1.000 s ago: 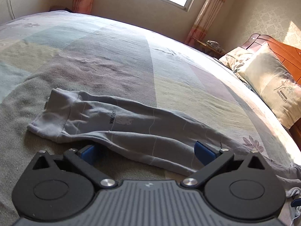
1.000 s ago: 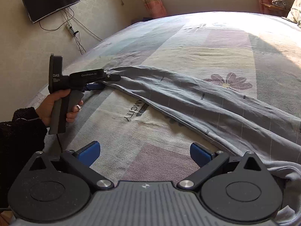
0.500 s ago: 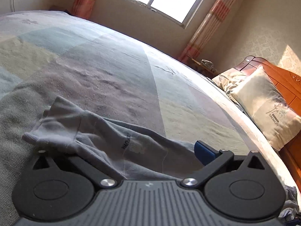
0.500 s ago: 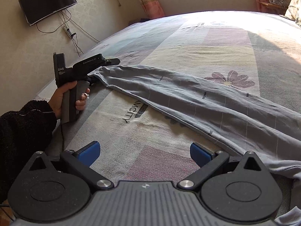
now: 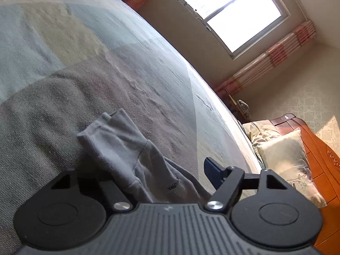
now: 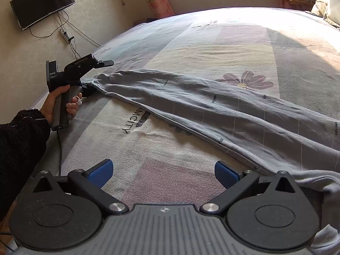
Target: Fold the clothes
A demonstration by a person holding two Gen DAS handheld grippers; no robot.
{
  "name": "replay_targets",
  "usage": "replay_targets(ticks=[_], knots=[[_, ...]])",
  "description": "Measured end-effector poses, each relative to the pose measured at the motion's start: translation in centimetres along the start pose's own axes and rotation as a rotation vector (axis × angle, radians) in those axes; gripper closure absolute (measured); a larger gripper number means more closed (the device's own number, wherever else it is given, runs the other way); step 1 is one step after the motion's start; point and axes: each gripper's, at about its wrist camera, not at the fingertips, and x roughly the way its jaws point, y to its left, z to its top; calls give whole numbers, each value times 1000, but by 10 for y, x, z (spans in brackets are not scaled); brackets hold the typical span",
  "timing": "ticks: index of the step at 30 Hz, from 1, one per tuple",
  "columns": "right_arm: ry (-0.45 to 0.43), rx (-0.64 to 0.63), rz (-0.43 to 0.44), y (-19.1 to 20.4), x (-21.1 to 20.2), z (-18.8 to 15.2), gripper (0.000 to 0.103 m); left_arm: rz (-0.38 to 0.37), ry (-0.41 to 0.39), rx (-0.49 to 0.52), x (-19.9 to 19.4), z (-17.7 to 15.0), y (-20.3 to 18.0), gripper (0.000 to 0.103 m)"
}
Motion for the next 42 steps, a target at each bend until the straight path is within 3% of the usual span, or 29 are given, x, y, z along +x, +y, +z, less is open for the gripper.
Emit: replay_targets(ticks=[2,5,8,10,16,20,22,23,24,25,27,31,36,42], knots=[[3,-4,-6,-1,0,-1,0,32,-18,-56,-2,1,12,79],[6,-11,-19,-1,0,-3,0,45,-18,-113,0,1,24,87],[10,-1,-25,-3,1,-4,0,92,-13,-38,8,5,7,93],[13,-2,-26,-3,1,-5,0,99,-15,65,16,10,-14,95],[16,-25,-63,-5,0,-6,0,8,-63,287,27,36,-71,95],[20,-26,-80,-6,1,-6,0,-44,-107,376,29,50,-88,95],[25,-32,-87,-6,3,-6,0,-5,-110,378,34,54,-86,93],[27,-37,-91,-6,4,-6,0,20,-108,376,38,55,-85,83],[30,-41,-94,-5,5,-6,0,93,-80,352,47,57,-80,77],[33,-43,-93,-4,6,-7,0,189,-46,322,53,59,-71,65],[39,-43,-87,-2,7,-7,0,367,-32,280,55,62,-53,62],[38,-66,-70,3,6,-8,0,438,-98,216,31,71,-37,50],[39,-61,-61,5,9,-8,0,368,21,363,24,50,-65,48],[39,-86,-51,17,8,-8,0,173,187,537,36,-1,-111,47]])
